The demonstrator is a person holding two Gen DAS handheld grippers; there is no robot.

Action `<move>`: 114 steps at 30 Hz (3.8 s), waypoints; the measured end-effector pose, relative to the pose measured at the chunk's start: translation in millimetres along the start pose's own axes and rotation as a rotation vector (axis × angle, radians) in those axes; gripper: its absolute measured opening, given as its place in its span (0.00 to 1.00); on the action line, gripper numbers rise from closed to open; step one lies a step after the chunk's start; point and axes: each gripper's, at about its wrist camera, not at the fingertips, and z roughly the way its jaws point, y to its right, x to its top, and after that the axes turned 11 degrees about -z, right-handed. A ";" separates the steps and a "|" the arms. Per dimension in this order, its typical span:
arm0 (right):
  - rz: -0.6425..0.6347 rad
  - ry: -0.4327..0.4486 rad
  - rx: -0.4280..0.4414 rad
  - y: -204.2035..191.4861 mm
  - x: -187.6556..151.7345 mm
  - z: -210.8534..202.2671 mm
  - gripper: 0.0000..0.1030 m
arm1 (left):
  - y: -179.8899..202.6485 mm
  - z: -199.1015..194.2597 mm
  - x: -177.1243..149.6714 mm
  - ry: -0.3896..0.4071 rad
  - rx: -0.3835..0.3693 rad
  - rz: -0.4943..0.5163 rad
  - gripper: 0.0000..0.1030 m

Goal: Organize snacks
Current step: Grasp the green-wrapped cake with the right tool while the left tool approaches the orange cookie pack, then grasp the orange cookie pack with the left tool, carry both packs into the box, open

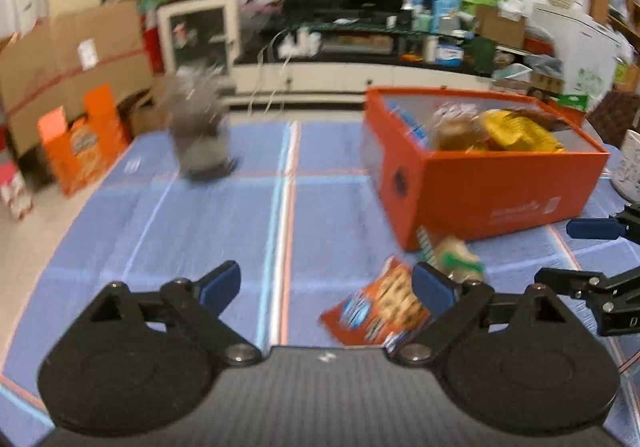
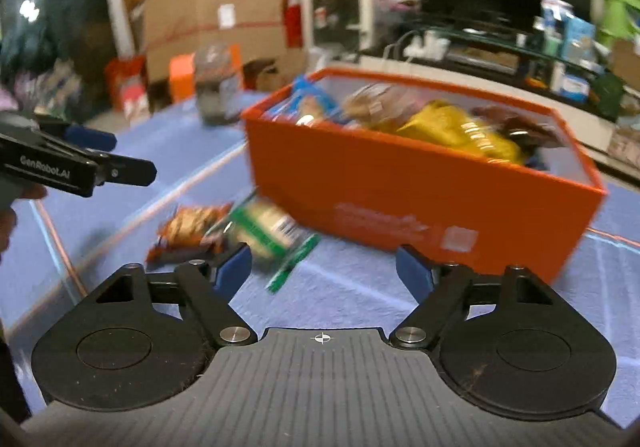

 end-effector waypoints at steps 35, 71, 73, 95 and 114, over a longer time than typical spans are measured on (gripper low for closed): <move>0.044 -0.194 -0.016 21.0 -106.9 -77.7 0.68 | 215.8 34.5 -73.8 -0.323 -0.437 0.186 0.59; 0.055 -0.131 0.019 21.5 -99.5 -57.3 0.70 | 66.7 71.0 -34.6 -0.209 0.085 0.016 0.90; 0.051 -0.122 0.025 21.4 -102.2 -55.8 0.65 | 70.0 71.4 -39.4 -0.195 0.096 0.039 0.92; 0.179 0.167 -0.074 63.4 -21.0 -126.1 0.36 | 87.0 -26.0 45.4 -0.102 -0.175 -0.094 0.47; 0.038 -0.024 -0.141 155.0 78.5 85.6 0.61 | 157.6 163.5 123.6 -0.108 -0.086 0.085 0.82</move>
